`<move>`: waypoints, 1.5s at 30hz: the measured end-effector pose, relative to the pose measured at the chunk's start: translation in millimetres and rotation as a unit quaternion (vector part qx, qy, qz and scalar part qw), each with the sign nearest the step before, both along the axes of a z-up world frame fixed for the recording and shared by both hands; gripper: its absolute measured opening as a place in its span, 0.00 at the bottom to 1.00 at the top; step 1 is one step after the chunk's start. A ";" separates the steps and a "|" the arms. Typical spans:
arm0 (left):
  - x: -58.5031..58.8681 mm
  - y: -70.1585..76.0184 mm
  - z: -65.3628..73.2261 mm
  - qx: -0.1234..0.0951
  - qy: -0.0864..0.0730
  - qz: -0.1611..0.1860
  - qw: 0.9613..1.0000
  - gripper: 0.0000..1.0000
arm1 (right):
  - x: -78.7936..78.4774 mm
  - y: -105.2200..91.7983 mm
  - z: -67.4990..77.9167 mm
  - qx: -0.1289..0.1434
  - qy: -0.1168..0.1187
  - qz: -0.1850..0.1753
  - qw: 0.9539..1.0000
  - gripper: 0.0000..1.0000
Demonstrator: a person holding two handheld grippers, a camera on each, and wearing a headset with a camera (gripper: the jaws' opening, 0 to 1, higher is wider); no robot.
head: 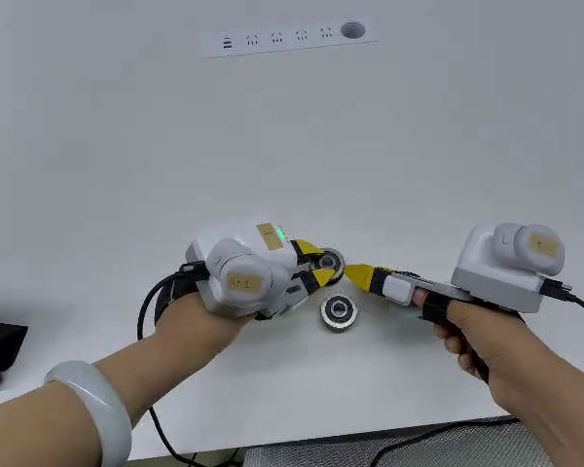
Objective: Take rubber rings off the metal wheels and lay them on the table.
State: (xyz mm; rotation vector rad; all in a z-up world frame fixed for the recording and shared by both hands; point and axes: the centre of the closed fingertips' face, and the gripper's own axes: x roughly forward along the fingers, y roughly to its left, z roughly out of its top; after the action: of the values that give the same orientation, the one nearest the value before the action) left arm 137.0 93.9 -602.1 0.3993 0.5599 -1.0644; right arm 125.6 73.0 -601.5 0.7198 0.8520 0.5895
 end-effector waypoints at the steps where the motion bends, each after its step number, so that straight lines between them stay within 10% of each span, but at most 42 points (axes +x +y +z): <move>1: 0.1 -0.1 0.0 0.000 0.000 0.000 1.000 0.14 | 0.3 0.5 -0.8 0.001 0.002 0.000 1.000 0.14; 45: 0.3 -0.1 -0.2 -0.004 0.002 0.005 1.000 0.13 | 4.0 5.6 -1.0 0.017 -0.002 0.012 1.000 0.07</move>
State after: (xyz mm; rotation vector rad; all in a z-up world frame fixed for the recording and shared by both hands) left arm 137.3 93.9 -602.4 0.3874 0.5606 -1.0569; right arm 129.5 78.6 -602.5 0.7396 0.8491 0.6289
